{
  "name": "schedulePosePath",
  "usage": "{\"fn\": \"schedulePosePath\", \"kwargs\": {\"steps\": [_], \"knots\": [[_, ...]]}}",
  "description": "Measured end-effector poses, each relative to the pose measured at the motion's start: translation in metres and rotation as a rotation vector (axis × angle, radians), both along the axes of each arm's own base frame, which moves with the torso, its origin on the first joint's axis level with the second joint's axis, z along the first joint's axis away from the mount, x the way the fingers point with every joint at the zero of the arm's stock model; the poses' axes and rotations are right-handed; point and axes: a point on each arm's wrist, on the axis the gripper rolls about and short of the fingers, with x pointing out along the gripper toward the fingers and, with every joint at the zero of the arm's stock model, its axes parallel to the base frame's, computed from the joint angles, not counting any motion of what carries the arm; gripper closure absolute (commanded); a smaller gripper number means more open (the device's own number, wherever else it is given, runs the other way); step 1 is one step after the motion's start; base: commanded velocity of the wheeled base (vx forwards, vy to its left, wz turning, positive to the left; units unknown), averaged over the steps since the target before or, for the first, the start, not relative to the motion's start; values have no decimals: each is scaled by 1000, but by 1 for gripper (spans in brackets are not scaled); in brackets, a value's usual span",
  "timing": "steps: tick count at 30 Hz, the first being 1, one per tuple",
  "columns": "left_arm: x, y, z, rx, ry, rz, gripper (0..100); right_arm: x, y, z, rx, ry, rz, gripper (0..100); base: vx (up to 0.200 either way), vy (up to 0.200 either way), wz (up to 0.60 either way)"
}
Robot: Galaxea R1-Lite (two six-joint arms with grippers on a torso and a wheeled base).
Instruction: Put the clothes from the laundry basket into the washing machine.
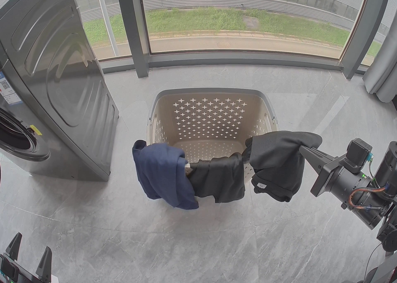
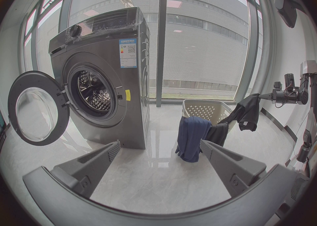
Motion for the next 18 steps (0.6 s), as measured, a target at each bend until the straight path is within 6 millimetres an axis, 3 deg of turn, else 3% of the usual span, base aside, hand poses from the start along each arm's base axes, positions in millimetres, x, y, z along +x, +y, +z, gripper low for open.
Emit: {"fn": "schedulePosePath", "kwargs": {"steps": [2, 18], "knots": [[0, 0, 0, 0, 0, 0, 0, 0, 0, 0, 1, -1, -2, 100, 0, 0, 0], [0, 0, 0, -1, 0, 0, 0, 1, 0, 1, 2, -2, -17, 100, 0, 200, 0]]}}
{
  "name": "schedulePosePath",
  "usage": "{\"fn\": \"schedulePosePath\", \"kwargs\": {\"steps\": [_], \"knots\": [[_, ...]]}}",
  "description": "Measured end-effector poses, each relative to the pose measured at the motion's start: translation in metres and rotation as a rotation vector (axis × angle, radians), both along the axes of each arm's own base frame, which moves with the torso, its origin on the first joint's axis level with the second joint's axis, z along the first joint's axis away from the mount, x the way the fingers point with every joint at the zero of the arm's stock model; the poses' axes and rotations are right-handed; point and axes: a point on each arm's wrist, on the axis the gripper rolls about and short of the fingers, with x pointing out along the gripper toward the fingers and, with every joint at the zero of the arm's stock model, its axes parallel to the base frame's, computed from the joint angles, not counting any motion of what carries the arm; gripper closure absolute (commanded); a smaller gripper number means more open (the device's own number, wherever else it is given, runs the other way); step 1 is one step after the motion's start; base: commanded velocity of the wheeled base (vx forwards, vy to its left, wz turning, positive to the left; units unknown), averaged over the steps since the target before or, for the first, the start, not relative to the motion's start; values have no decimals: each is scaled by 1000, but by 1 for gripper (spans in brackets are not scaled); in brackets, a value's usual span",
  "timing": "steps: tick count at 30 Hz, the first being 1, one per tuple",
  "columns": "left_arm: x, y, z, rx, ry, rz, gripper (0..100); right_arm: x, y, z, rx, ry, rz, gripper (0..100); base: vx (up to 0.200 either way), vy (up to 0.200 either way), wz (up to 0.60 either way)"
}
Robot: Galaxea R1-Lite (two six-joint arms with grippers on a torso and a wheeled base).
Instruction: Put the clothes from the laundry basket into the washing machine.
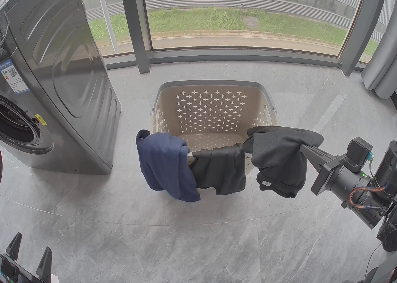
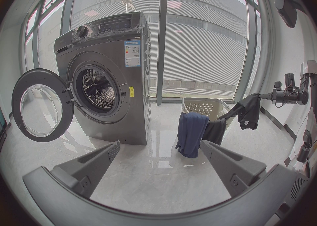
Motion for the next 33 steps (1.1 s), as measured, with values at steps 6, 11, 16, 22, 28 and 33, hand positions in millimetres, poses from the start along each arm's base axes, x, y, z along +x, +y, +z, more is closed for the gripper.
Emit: {"fn": "schedulePosePath", "kwargs": {"steps": [6, 11, 16, 22, 28, 33], "knots": [[0, 0, 0, 0, 0, 0, 0, -1, 1, 0, 2, -2, 8, 100, 0, 200, 0], [0, 0, 0, 0, 0, 0, 0, -1, 2, 1, 4, -5, 13, 100, 0, 200, 0], [0, 0, 0, 0, -1, 1, 0, -2, 3, 1, 4, -5, 16, 100, 0, 200, 0], [0, 0, 0, 0, 0, 0, 0, -3, 4, 2, 5, -7, 26, 100, 0, 200, 0], [0, 0, 0, 0, -1, 1, 0, -3, 5, 2, 6, -8, 29, 100, 0, 200, 0], [0, 0, 0, 0, 0, 0, 0, -3, 5, 3, 9, -13, 30, 100, 0, 40, 0]]}}
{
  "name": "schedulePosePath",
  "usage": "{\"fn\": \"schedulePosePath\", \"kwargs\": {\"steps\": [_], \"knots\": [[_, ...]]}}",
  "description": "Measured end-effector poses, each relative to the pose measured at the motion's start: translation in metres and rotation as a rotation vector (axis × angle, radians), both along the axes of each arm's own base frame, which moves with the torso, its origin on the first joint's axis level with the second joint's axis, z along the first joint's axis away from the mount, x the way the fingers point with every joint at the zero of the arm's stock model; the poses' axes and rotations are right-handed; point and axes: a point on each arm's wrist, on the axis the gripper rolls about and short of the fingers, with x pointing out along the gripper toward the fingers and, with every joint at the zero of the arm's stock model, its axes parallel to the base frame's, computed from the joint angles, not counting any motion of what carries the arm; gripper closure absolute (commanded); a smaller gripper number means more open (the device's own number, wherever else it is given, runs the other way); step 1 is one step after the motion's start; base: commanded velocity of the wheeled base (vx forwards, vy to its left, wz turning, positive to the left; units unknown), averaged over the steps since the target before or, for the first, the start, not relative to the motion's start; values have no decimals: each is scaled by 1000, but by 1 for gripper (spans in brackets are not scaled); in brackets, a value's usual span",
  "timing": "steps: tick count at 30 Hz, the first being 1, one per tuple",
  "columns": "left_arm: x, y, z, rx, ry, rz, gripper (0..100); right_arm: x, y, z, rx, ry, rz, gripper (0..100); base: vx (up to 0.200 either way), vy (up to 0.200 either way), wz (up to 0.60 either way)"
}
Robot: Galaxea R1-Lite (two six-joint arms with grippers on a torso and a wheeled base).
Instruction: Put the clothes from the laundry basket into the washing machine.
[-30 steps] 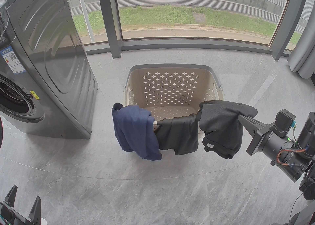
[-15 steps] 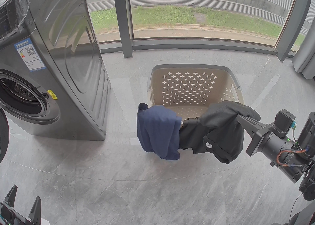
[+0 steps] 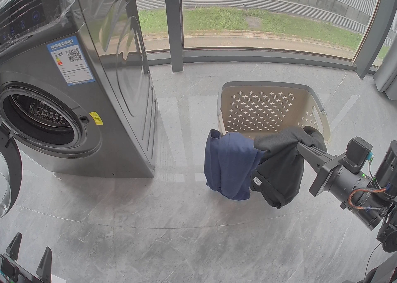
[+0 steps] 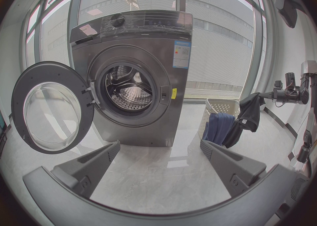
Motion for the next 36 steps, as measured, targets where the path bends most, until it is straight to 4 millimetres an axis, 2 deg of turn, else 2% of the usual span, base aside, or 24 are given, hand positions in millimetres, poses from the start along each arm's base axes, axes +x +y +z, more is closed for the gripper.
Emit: {"fn": "schedulePosePath", "kwargs": {"steps": [2, 20, 26, 36], "knots": [[0, 0, 0, 0, 0, 0, 0, 0, 0, 0, 1, -1, -1, 100, 0, 0, 0], [0, 0, 0, 0, 0, 1, 0, 0, 0, 0, 1, -1, 2, 100, -200, 0, 0], [0, 0, 0, 0, 0, 0, 0, 0, 0, 0, 0, 0, 2, 100, 0, 0, 0], [0, 0, 0, 0, -1, 0, 0, 1, 1, 0, 2, -1, 2, 100, 0, 200, 0]]}}
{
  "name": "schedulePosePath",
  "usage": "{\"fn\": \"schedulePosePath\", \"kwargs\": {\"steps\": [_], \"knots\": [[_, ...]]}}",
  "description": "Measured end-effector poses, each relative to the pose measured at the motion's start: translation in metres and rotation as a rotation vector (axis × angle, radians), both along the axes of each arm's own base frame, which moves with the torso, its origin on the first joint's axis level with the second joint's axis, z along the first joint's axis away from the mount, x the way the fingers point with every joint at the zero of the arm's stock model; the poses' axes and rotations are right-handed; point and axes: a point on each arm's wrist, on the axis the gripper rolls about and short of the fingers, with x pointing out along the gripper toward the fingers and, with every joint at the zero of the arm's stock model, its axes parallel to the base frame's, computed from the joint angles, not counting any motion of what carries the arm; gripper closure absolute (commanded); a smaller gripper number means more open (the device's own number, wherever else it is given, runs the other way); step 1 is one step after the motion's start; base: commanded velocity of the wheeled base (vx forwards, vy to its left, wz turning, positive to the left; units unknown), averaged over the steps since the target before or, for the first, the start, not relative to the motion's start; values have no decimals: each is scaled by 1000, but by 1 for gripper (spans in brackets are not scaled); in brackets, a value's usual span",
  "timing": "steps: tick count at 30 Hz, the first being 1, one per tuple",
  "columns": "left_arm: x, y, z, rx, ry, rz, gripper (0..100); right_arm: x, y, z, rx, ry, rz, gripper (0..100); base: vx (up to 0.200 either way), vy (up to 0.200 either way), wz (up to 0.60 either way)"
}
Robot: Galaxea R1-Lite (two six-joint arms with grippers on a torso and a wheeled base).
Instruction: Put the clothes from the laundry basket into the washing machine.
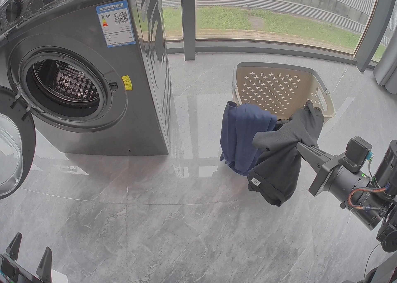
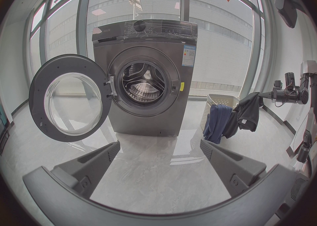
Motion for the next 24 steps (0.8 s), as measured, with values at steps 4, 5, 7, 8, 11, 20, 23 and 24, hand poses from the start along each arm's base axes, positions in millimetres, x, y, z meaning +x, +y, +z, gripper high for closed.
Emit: {"fn": "schedulePosePath", "kwargs": {"steps": [4, 5, 7, 8, 11, 20, 23, 24], "knots": [[0, 0, 0, 0, 1, 0, 0, 0, 0, 0, 0, 1, -1, 100, 0, 200, 0], [0, 0, 0, 0, 1, 0, 0, 0, 0, 0, 0, 0, 0, 100, 0, 200, 0], [0, 0, 0, 0, 1, 0, 0, 0, 0, 0, 0, 0, 0, 100, 0, 200, 0], [0, 0, 0, 0, 1, 0, 0, 0, 0, 0, 0, 0, 0, 100, 0, 200, 0], [0, 0, 0, 0, 0, 0, 0, 0, 0, 0, 1, 0, 0, 100, 0, 200, 0], [0, 0, 0, 0, 1, 0, 0, 0, 0, 0, 1, -1, 1, 100, 0, 200, 0], [0, 0, 0, 0, 0, 0, 0, 0, 0, 0, 3, -2, 0, 100, 0, 200, 0], [0, 0, 0, 0, 1, 0, 0, 0, 0, 0, 3, -3, 1, 100, 0, 200, 0]]}}
